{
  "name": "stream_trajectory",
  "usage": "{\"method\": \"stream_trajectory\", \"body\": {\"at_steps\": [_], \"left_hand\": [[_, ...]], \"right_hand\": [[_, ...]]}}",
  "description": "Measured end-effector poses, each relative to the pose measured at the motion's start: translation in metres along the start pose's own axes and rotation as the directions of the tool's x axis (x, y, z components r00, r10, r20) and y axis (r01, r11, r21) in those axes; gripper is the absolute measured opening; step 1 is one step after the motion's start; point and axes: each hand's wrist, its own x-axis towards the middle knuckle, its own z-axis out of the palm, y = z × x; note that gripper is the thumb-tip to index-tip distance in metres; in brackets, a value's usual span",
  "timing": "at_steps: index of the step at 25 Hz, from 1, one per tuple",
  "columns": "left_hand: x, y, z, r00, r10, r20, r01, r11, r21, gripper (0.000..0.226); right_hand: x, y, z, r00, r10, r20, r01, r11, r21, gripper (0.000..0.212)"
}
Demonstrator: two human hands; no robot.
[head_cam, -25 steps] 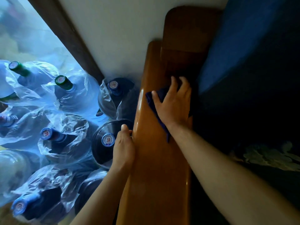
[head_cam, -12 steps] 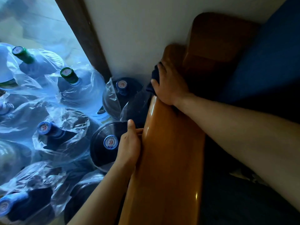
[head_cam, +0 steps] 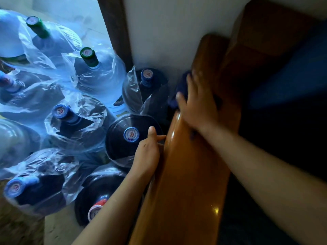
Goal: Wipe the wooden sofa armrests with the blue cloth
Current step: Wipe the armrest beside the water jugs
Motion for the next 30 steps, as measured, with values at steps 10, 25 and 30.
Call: {"method": "stream_trajectory", "body": {"at_steps": [10,25,30], "left_hand": [[-0.057,-0.015,-0.018,0.999,-0.023,-0.031,0.026,0.995,0.098,0.067],[-0.214,-0.162,-0.087,0.955,-0.182,-0.236,0.219,0.965,0.142,0.086],[-0.275,-0.206,-0.118,0.881,-0.359,-0.31,0.438,0.865,0.245,0.092]], "right_hand": [[-0.049,0.016,0.002,0.914,0.381,-0.139,-0.374,0.924,0.075,0.065],[-0.28,-0.088,0.062,0.866,-0.474,0.159,0.478,0.878,0.016,0.037],[-0.434,-0.13,0.097,0.779,-0.587,0.221,0.562,0.81,0.17,0.032]]}}
